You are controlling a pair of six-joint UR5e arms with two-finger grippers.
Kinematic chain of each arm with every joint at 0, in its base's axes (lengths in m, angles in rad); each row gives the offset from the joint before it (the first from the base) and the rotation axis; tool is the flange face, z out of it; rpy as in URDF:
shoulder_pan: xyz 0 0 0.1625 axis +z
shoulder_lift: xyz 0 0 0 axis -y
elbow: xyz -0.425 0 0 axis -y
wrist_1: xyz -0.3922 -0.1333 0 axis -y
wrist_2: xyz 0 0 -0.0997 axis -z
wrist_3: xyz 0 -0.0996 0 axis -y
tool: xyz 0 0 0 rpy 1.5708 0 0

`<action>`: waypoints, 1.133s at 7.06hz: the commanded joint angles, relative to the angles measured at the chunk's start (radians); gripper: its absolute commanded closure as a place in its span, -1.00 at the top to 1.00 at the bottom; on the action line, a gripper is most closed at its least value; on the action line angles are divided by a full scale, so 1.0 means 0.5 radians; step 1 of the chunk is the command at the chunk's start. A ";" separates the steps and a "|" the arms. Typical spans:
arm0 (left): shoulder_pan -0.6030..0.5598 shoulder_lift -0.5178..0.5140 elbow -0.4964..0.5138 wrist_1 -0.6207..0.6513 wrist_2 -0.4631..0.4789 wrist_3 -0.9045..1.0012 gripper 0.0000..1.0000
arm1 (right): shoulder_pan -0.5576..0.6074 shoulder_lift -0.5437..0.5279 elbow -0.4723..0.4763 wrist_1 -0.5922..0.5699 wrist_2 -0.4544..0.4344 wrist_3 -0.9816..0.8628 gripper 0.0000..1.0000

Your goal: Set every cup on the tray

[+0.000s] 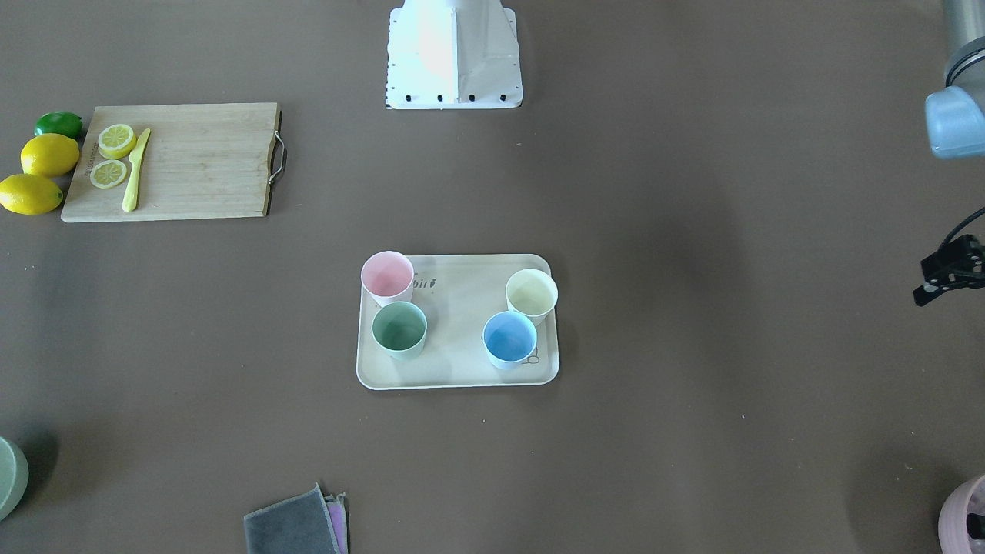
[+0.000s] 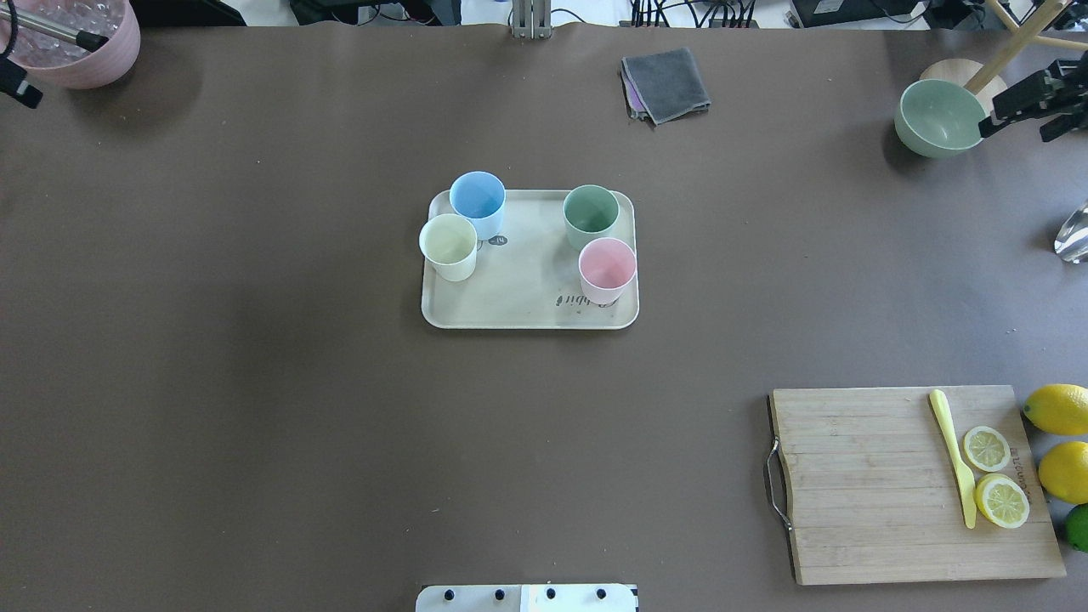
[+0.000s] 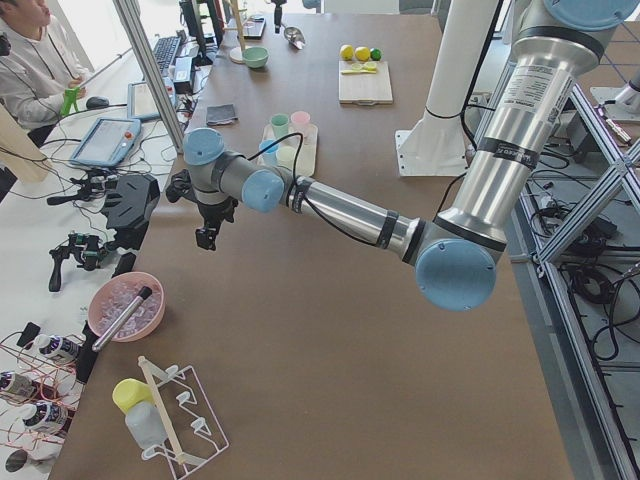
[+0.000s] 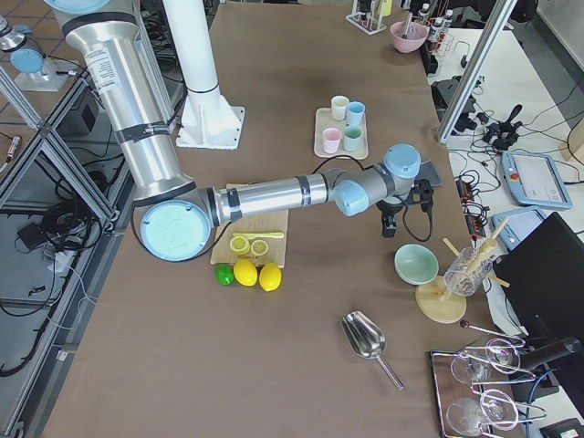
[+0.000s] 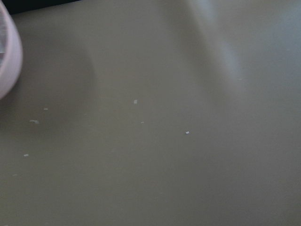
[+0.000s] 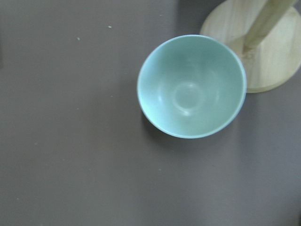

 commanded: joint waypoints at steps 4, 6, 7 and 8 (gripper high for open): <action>-0.121 0.514 -0.323 0.126 -0.004 0.253 0.97 | 0.352 -0.116 0.003 -0.366 0.007 -0.584 1.00; -0.133 0.618 -0.314 0.122 -0.020 0.269 0.97 | 0.352 -0.119 0.003 -0.366 0.004 -0.584 1.00; -0.133 0.619 -0.332 0.125 -0.014 0.275 0.97 | 0.349 -0.116 0.003 -0.366 0.007 -0.587 1.00; -0.133 0.619 -0.341 0.125 -0.004 0.287 0.97 | 0.346 -0.107 0.009 -0.366 0.004 -0.587 1.00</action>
